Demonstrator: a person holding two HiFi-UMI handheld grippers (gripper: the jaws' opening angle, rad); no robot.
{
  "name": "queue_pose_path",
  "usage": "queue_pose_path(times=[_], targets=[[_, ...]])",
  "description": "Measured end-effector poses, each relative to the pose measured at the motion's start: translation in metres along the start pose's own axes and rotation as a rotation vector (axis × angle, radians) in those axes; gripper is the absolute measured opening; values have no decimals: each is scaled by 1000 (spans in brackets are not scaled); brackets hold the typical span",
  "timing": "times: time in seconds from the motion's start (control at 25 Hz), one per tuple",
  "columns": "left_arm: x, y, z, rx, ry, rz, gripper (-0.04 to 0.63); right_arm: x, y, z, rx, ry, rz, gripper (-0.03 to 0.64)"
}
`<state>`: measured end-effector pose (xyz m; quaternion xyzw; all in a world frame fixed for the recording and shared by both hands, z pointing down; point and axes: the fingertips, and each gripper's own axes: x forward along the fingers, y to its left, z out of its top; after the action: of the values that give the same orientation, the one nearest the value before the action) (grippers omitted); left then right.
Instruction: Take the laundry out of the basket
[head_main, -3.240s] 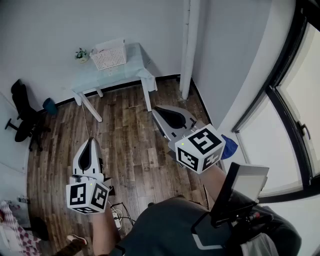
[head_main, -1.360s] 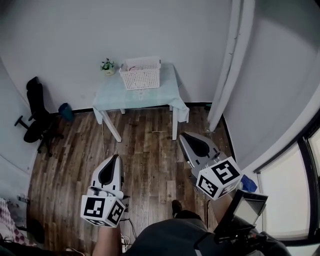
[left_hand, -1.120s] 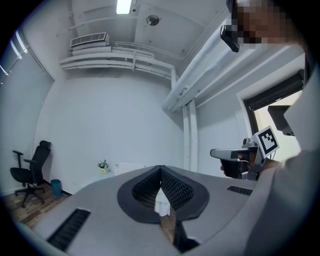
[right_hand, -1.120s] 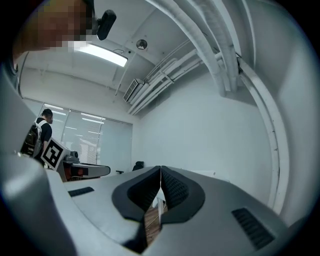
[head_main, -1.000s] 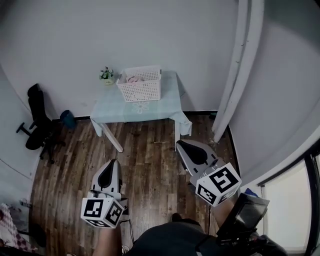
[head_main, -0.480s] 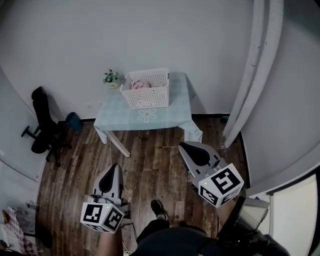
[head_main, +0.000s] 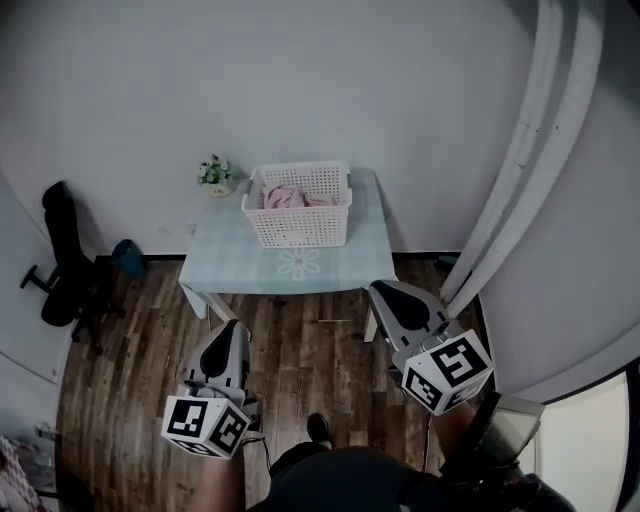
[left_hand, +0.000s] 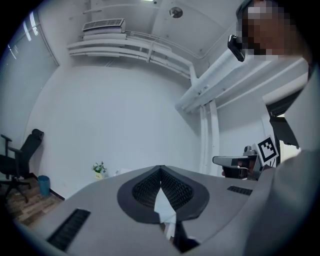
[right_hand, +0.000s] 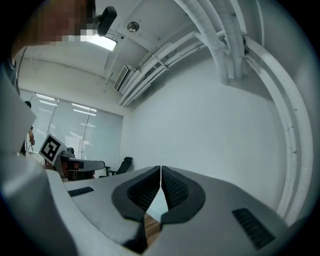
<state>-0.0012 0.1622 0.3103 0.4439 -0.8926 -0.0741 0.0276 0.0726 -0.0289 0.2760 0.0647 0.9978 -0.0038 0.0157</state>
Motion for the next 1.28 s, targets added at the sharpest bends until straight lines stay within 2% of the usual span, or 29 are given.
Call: queue_pose_path(times=[0.32,0.48,0.56,0.92,1.28], targets=[[56,85,7,-1,-5,-26,8,100,-10,-9,19,40,-50,15],[73,124,8,-52,-28,-29,8,134,-14,-3,17,20,-124,15],[78,136,6,-79,-44,-35,8,145,-15,-4,13,29,-132,15],[102,171,-4,-94,-12,-11,8,193,-32,-4,-11,55,-99,15],[158,190,-5,-73,17,43,8,253,-81,3,-61,69,-21,16]])
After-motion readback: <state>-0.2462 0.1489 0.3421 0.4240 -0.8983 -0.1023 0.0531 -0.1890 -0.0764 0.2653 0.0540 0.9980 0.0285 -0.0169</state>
